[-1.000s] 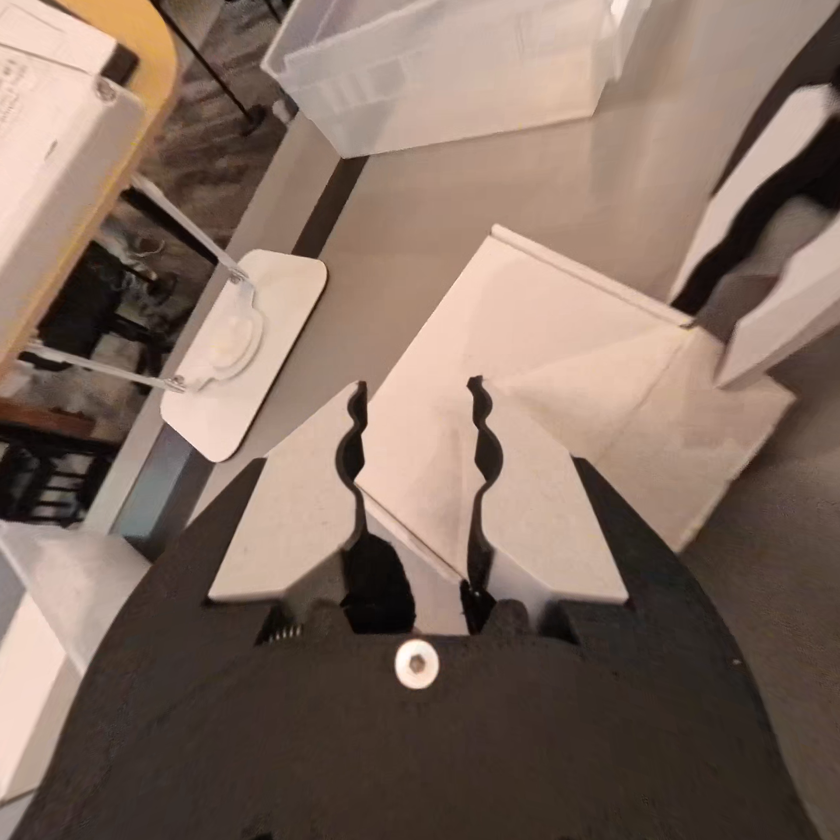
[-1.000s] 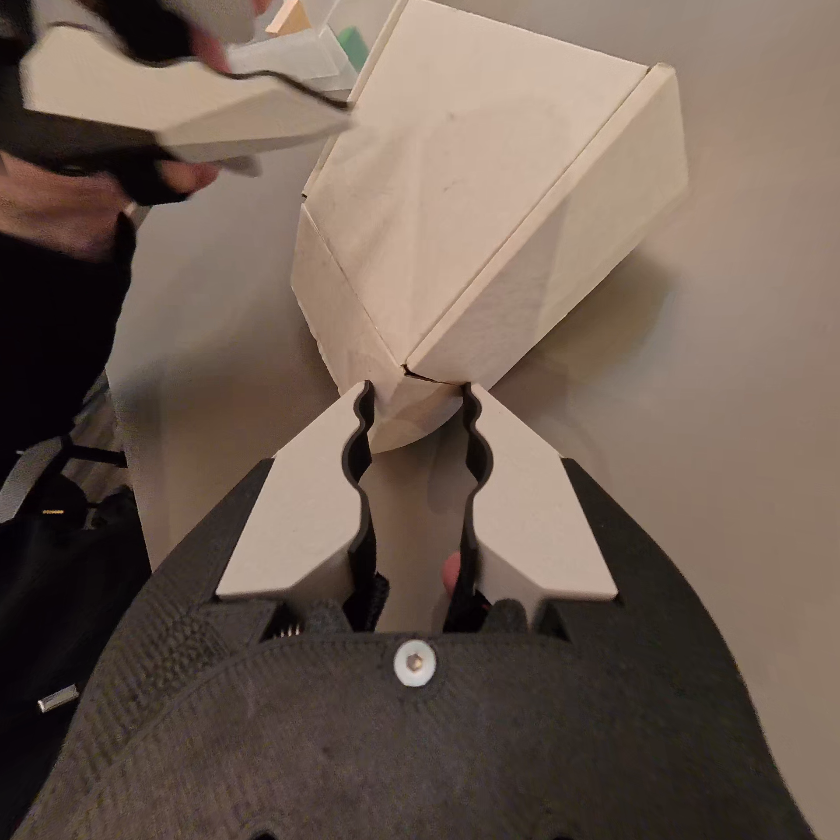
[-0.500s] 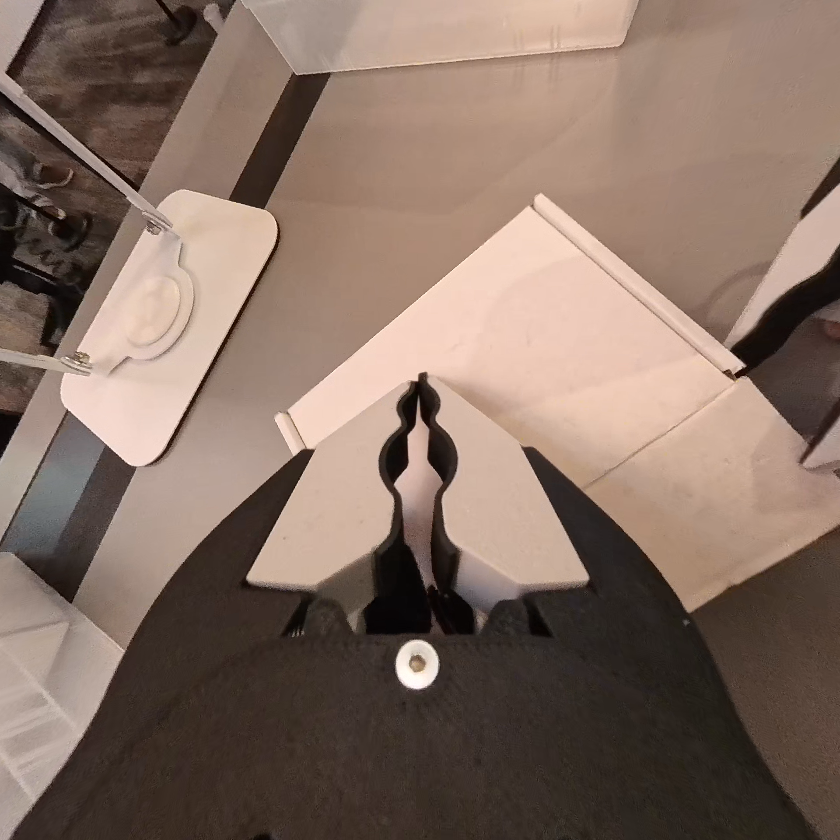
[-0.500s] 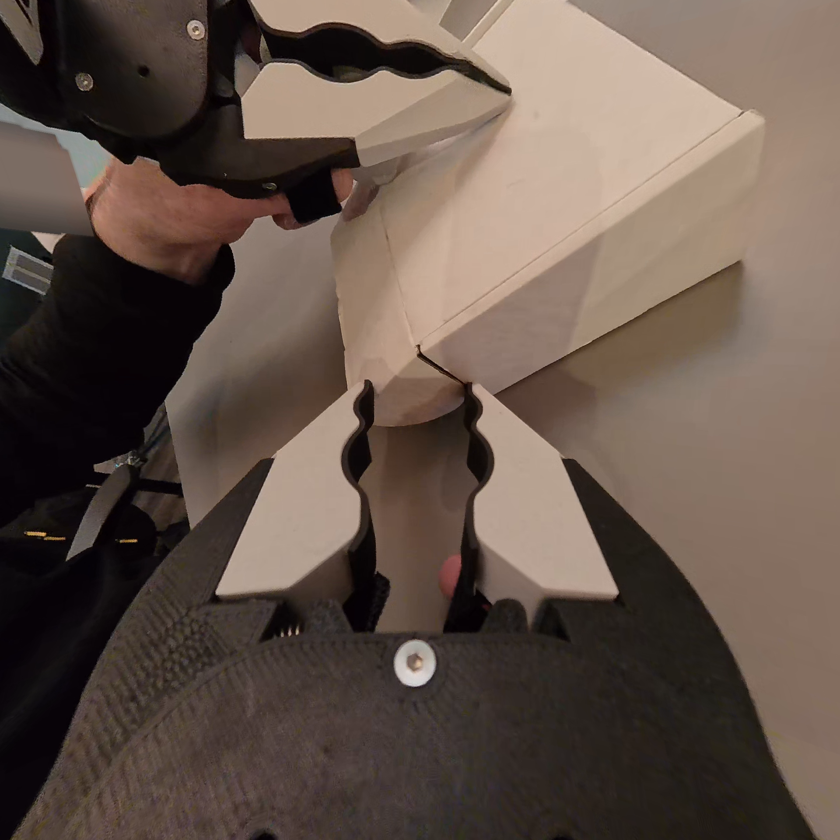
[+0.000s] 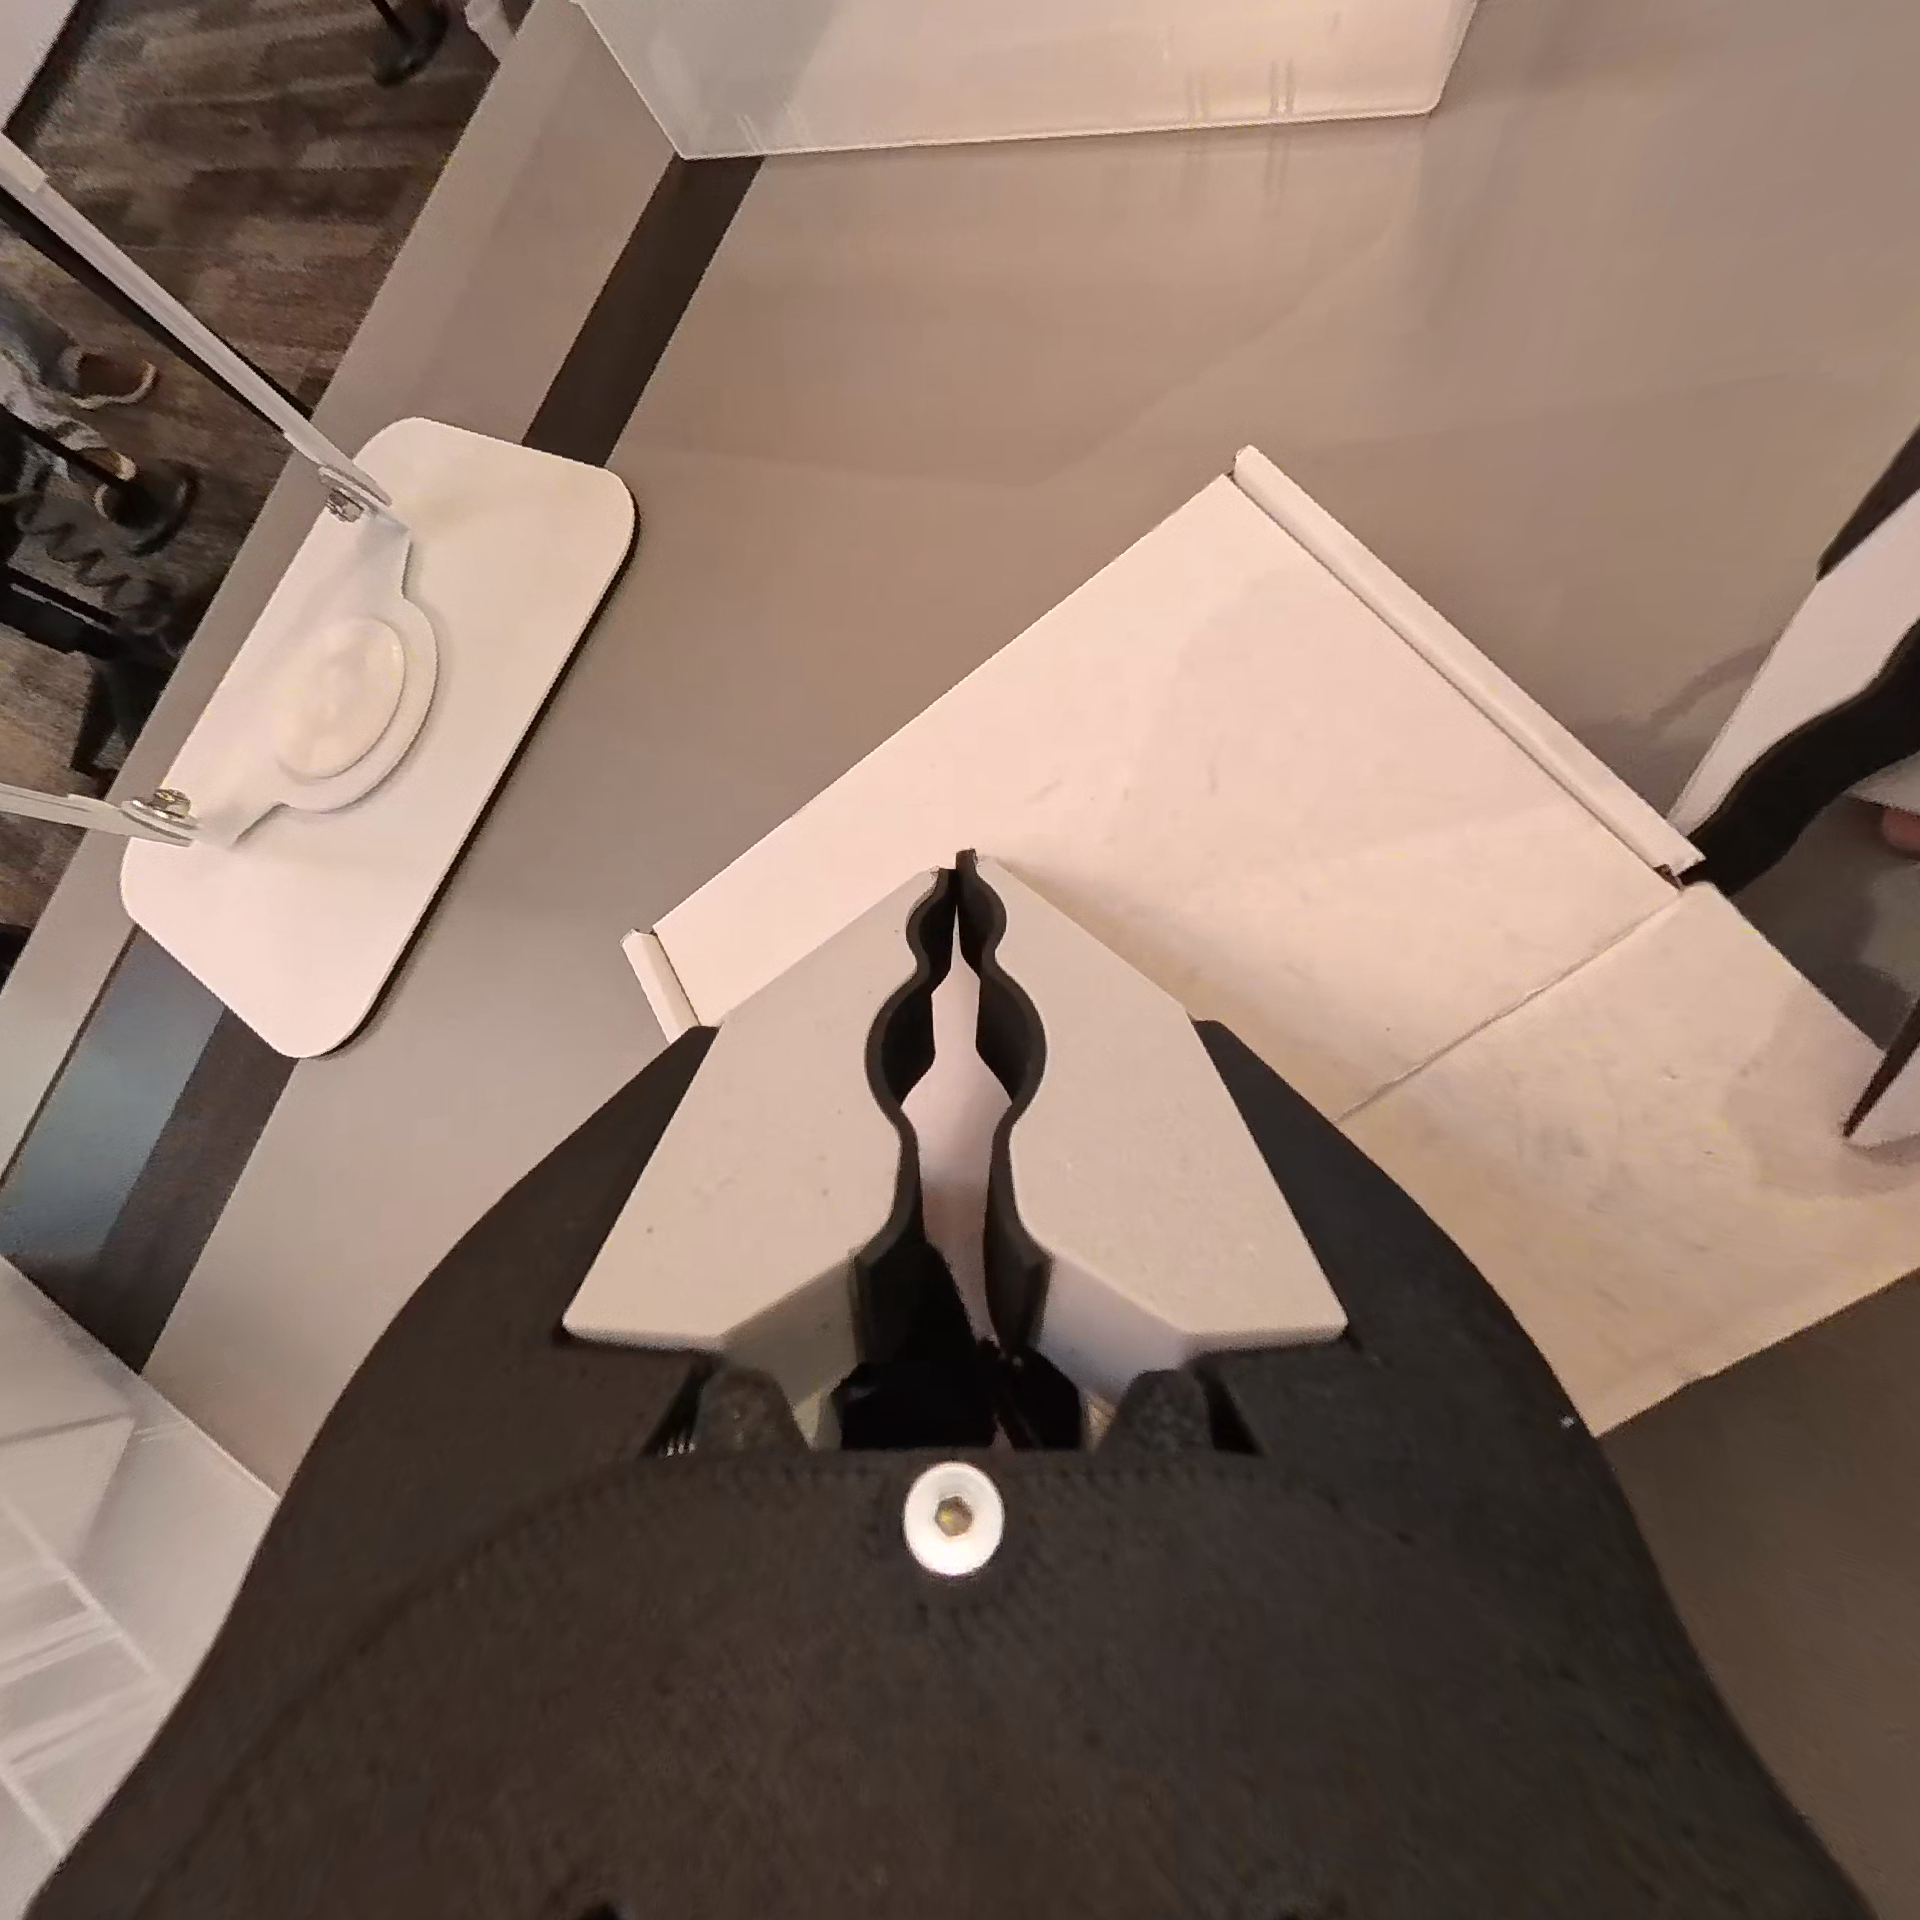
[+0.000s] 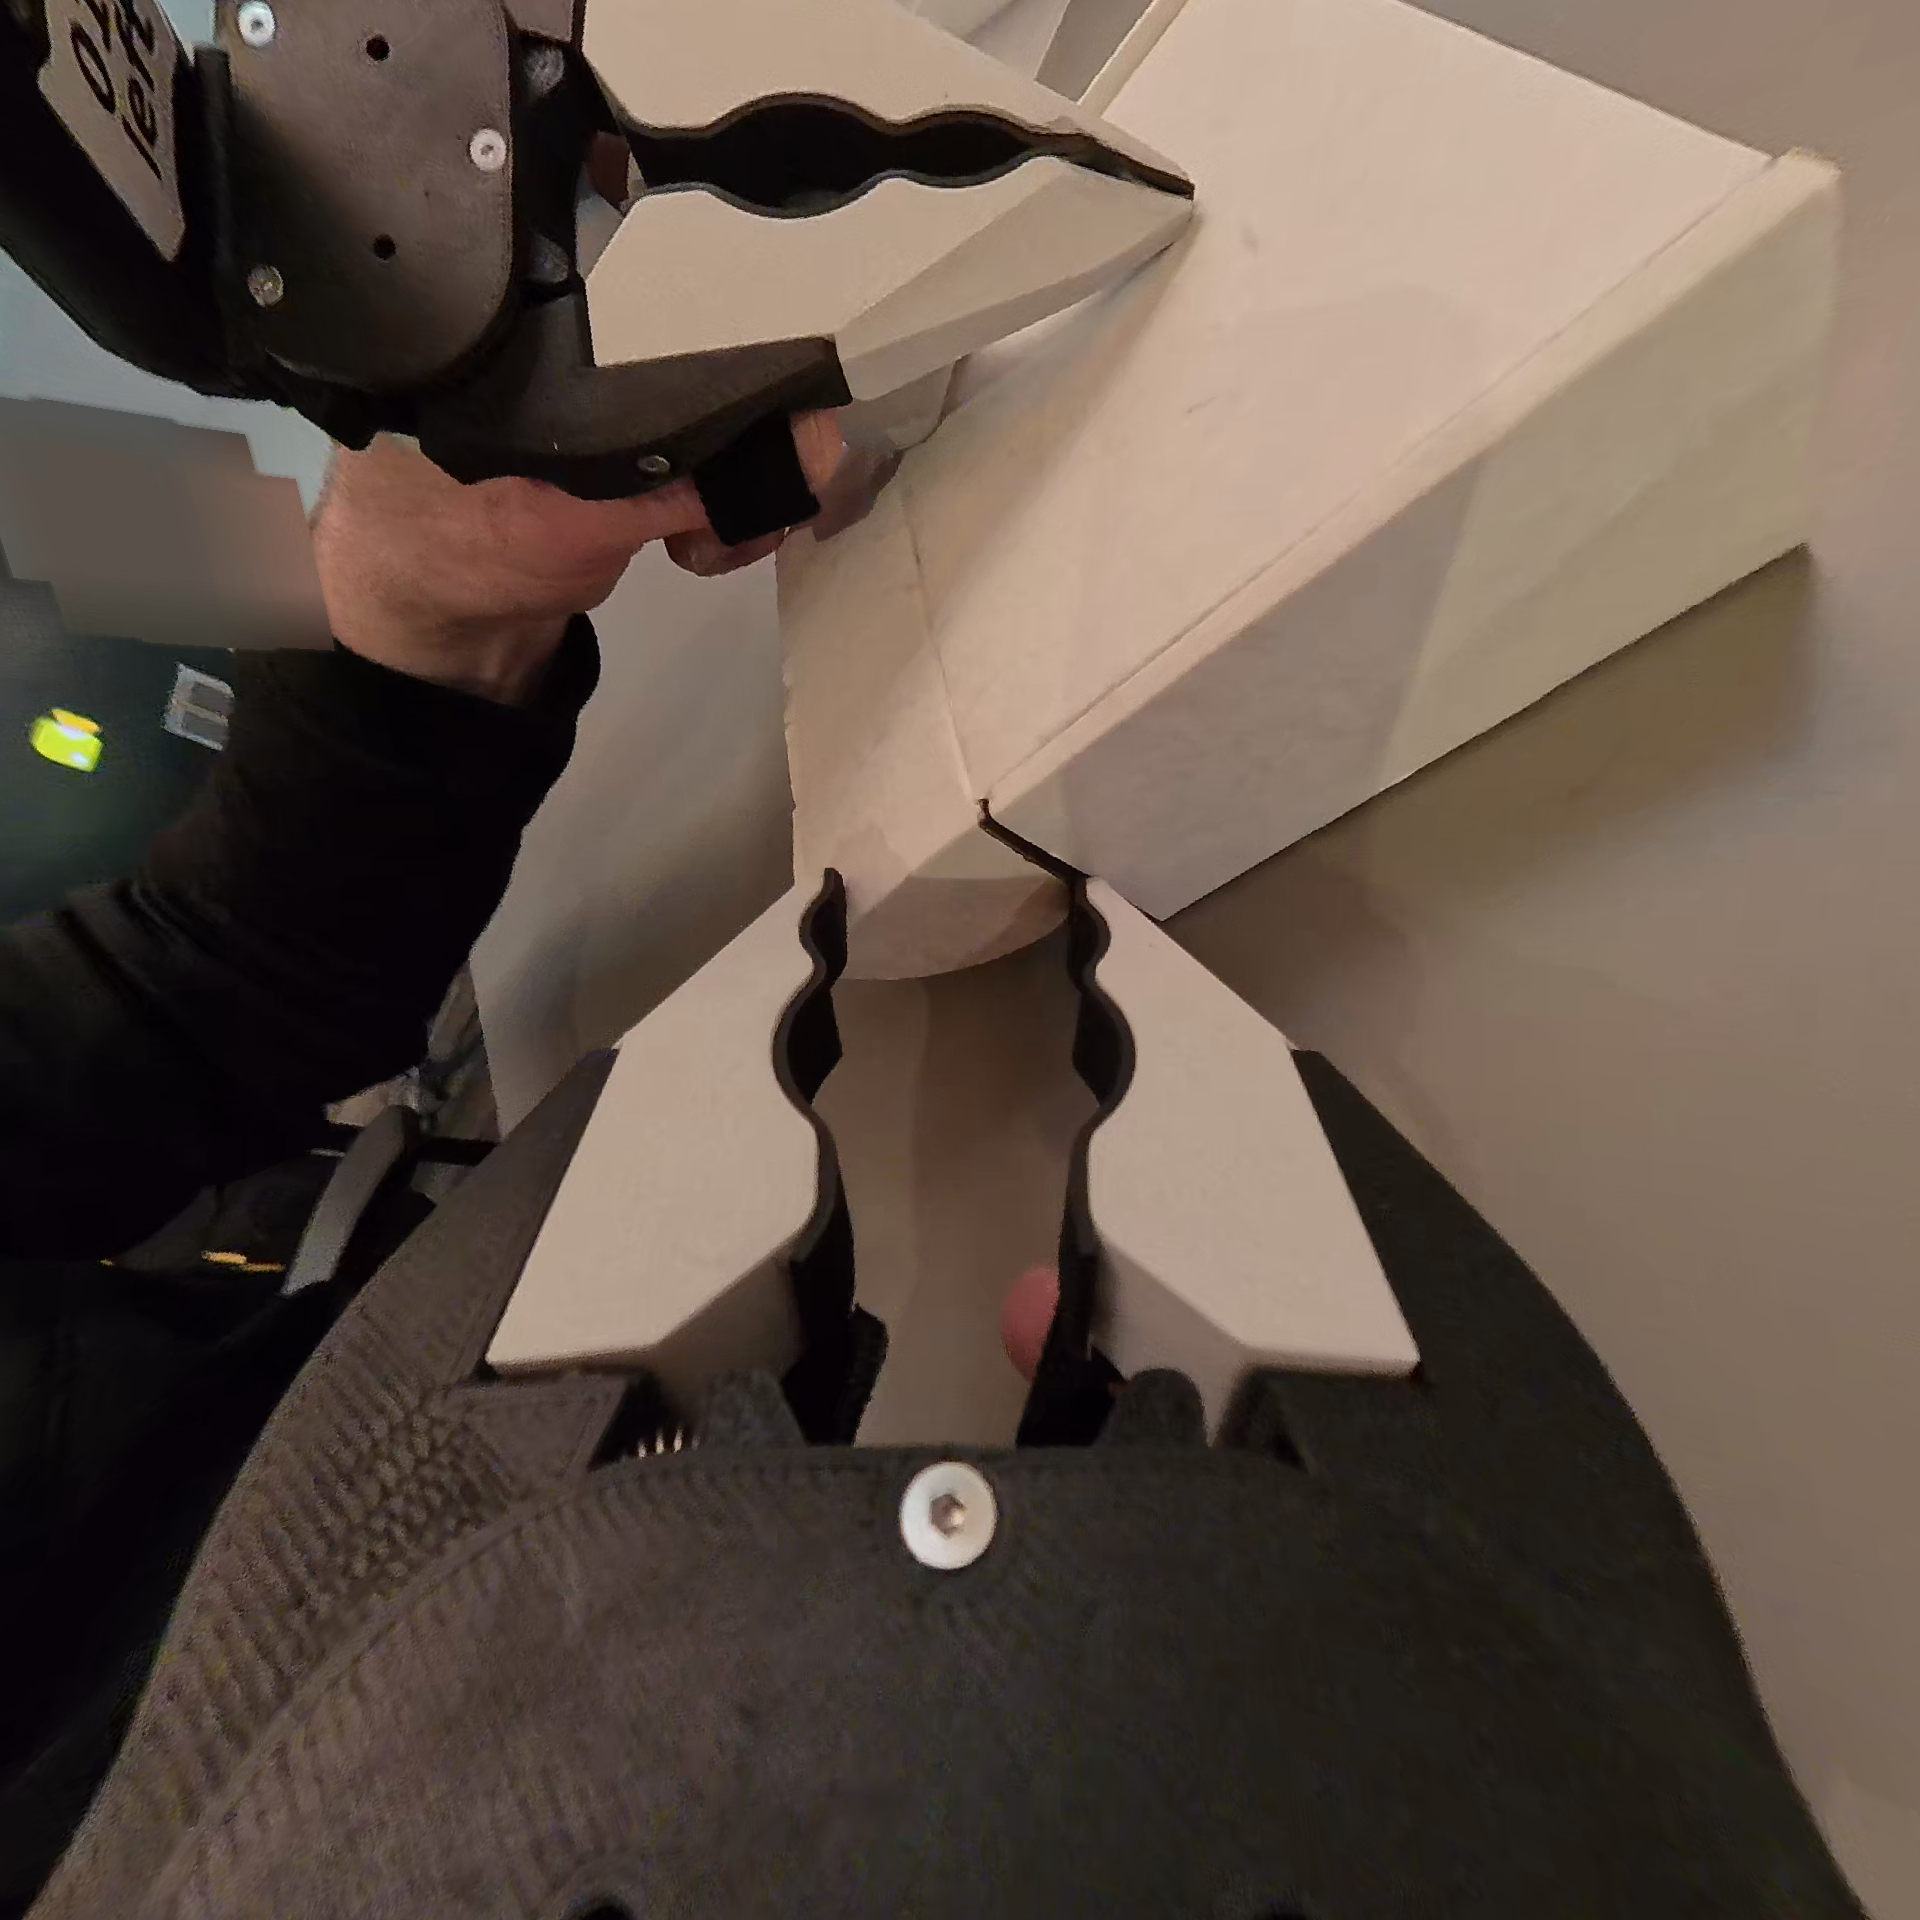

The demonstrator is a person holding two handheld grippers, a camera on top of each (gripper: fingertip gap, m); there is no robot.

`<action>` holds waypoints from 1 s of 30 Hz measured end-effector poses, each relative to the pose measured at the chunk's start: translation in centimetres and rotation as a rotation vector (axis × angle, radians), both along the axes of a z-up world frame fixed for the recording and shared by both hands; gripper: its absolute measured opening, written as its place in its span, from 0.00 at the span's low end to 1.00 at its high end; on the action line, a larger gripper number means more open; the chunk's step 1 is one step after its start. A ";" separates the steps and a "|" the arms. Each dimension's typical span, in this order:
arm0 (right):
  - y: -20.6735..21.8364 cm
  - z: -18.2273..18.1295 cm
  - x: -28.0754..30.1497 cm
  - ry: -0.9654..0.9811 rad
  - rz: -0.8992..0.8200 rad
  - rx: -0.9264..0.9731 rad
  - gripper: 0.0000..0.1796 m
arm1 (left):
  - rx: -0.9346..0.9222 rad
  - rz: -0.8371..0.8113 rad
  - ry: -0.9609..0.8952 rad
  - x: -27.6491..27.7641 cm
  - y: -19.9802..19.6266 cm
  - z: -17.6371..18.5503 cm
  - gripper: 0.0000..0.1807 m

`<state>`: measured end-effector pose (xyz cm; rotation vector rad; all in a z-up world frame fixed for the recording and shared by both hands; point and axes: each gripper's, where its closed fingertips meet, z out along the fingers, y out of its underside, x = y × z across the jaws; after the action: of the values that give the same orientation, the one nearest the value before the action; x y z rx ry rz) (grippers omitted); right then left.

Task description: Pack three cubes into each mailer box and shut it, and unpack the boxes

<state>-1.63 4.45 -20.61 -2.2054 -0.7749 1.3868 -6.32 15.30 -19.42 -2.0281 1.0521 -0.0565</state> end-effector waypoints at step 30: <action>-1.4 -0.8 0.3 -0.246 0.098 0.270 0.31 | -0.012 -0.003 -0.017 0.1 0.0 0.0 0.00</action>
<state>-1.33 3.04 -21.44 -2.1693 -1.1001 0.9934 -6.26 15.34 -19.42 -2.0333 1.0470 -0.0813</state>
